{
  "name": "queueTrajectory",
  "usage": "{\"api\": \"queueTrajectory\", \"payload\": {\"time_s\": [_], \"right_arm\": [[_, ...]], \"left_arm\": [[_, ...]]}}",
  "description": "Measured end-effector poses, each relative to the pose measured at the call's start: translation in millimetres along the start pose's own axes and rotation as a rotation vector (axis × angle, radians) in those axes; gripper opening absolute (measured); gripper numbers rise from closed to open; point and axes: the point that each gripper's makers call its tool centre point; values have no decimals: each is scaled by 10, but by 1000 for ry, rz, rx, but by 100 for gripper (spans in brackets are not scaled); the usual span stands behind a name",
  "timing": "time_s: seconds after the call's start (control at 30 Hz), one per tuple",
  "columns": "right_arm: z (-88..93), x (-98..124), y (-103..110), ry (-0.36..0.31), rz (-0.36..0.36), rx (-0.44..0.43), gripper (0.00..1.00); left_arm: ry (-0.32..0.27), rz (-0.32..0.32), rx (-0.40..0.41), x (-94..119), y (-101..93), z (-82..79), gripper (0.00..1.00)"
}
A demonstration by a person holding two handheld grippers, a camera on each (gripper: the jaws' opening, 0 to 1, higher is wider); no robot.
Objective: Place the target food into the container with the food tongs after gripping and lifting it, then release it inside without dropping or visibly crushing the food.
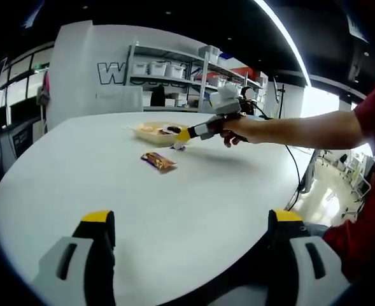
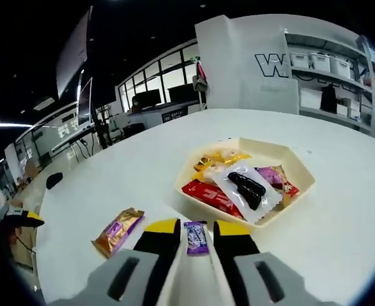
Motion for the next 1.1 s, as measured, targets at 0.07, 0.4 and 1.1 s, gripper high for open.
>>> {"api": "queueTrajectory", "payload": {"time_s": [0.07, 0.4, 1.1], "right_arm": [[1, 19, 6, 3, -2, -6, 15], [-356, 197, 139, -69, -44, 8, 16], [-1026, 171, -179, -157, 10, 53, 17]], "left_arm": [[-2, -1, 0, 4, 3, -6, 98], [-7, 0, 1, 9, -3, -13, 98], [-13, 0, -6, 15, -14, -45, 98]]}}
Point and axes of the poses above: the point that each gripper's makers call its tool centre point, and the gripper's own axes: x roughly backward along the fingers, y roughly to its left, z roughly out of its underside, and after that the axes turned 10 degrees about -y, right-handed
